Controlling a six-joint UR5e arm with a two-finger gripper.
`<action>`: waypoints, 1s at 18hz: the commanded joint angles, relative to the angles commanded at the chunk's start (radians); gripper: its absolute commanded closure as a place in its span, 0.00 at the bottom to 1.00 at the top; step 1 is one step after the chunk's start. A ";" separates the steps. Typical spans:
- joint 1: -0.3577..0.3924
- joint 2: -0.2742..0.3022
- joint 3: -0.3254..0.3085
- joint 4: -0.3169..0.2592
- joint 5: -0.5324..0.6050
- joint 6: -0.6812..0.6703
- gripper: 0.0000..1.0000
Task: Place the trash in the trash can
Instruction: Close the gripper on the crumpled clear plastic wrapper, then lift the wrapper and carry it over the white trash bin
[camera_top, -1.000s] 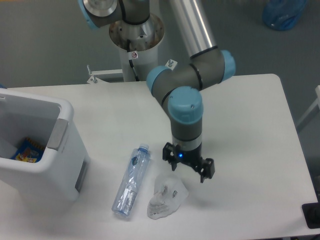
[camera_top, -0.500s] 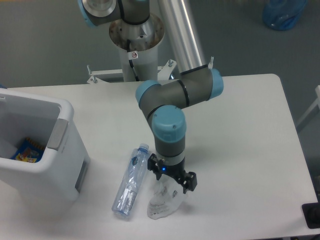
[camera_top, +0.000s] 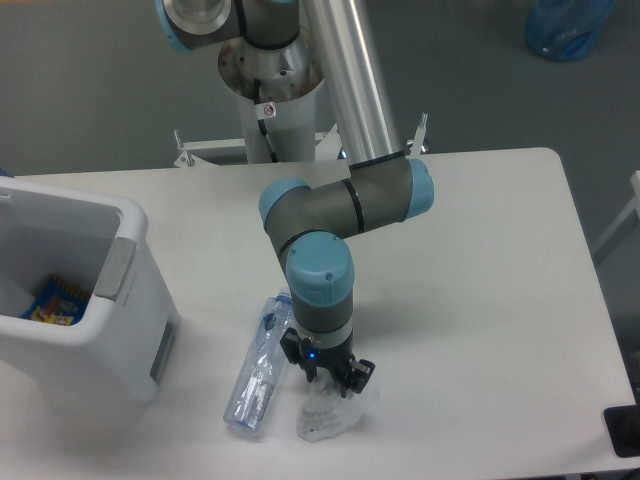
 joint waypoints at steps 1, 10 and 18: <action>0.000 0.003 0.000 0.000 -0.002 -0.006 1.00; 0.012 0.136 0.006 -0.002 -0.144 -0.117 1.00; -0.020 0.331 0.000 -0.003 -0.331 -0.233 1.00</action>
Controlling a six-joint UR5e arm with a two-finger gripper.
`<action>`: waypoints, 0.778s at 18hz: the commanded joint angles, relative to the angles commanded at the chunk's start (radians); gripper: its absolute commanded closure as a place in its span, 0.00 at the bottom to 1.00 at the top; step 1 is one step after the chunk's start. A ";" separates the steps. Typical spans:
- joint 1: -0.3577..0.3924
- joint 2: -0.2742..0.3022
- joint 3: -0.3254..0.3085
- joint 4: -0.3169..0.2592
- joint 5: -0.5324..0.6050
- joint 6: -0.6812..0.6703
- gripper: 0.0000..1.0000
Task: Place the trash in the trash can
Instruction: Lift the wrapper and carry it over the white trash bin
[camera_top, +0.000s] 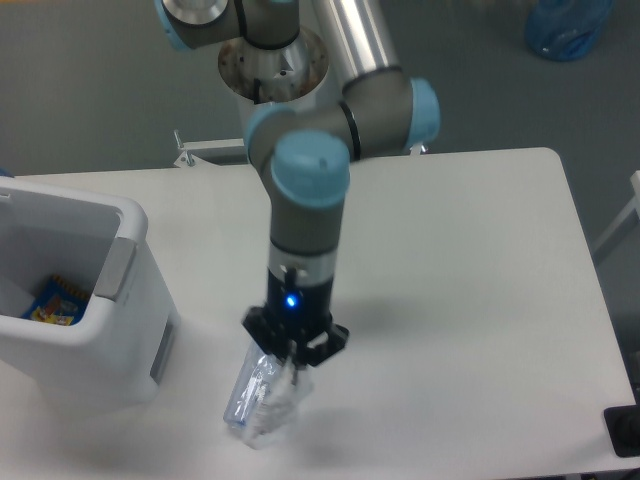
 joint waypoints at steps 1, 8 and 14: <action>-0.018 0.017 0.000 0.000 0.000 -0.005 1.00; -0.140 0.126 0.009 0.002 -0.002 -0.057 1.00; -0.230 0.193 -0.005 0.002 -0.035 -0.063 1.00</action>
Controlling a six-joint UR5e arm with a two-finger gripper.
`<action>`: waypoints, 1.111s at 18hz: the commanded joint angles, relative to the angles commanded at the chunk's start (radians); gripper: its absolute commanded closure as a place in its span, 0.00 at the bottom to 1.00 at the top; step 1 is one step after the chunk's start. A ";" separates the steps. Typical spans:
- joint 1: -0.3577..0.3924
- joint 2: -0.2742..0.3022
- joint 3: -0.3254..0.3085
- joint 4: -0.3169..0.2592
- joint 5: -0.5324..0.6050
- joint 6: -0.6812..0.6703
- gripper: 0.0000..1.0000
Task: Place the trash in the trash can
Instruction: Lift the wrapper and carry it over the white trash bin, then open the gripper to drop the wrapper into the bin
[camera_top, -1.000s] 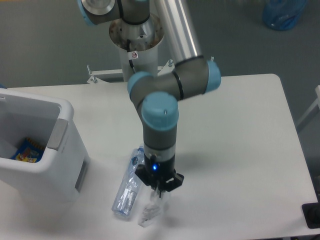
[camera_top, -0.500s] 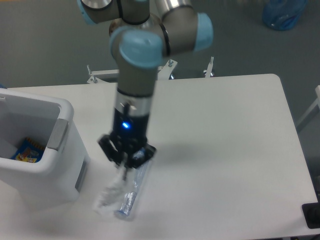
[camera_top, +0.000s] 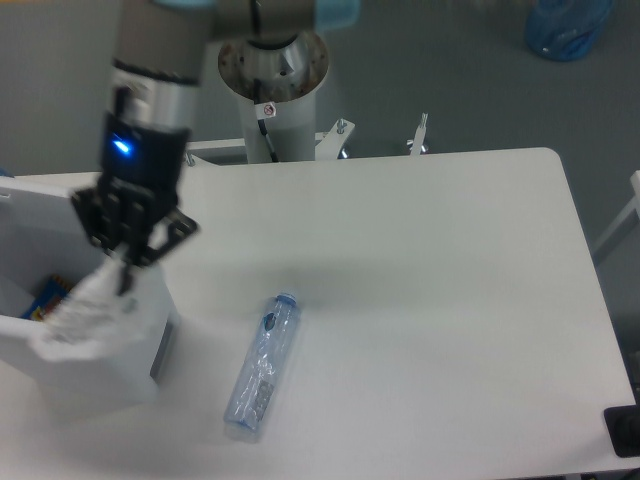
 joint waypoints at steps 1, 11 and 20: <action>-0.015 0.003 -0.002 0.000 0.000 -0.002 1.00; -0.069 0.003 -0.051 0.002 0.000 0.026 0.23; -0.063 0.005 -0.074 0.000 0.002 0.041 0.00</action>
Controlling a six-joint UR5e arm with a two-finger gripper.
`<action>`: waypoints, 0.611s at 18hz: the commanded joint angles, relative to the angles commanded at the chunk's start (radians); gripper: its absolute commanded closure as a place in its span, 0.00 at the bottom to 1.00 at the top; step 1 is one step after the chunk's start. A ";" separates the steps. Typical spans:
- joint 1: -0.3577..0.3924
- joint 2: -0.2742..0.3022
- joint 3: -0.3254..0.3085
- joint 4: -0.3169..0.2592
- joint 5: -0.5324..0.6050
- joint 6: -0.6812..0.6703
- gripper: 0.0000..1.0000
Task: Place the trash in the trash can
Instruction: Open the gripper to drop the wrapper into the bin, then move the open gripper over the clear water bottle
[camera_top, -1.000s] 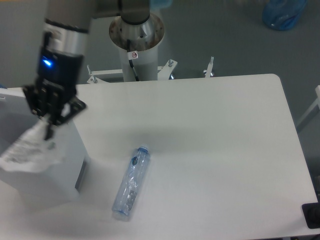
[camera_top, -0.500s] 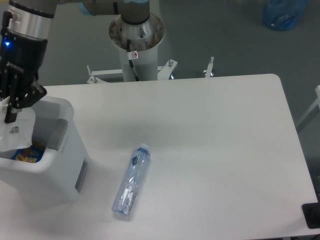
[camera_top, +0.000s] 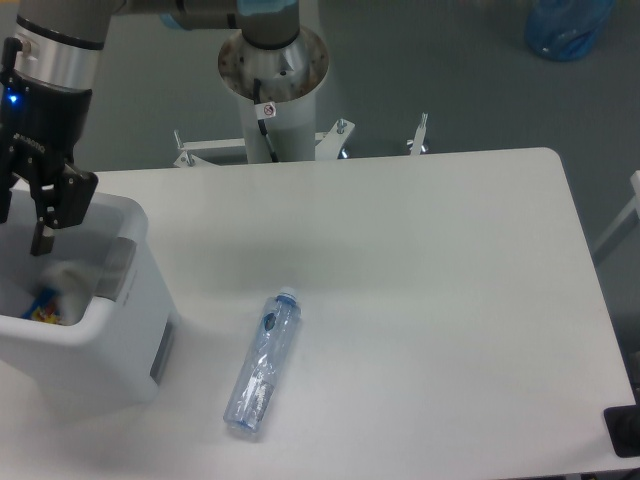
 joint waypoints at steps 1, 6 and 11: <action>0.011 -0.003 0.000 0.000 -0.002 0.000 0.00; 0.153 -0.032 -0.005 0.000 -0.011 -0.003 0.00; 0.296 -0.037 0.026 -0.002 -0.113 -0.021 0.00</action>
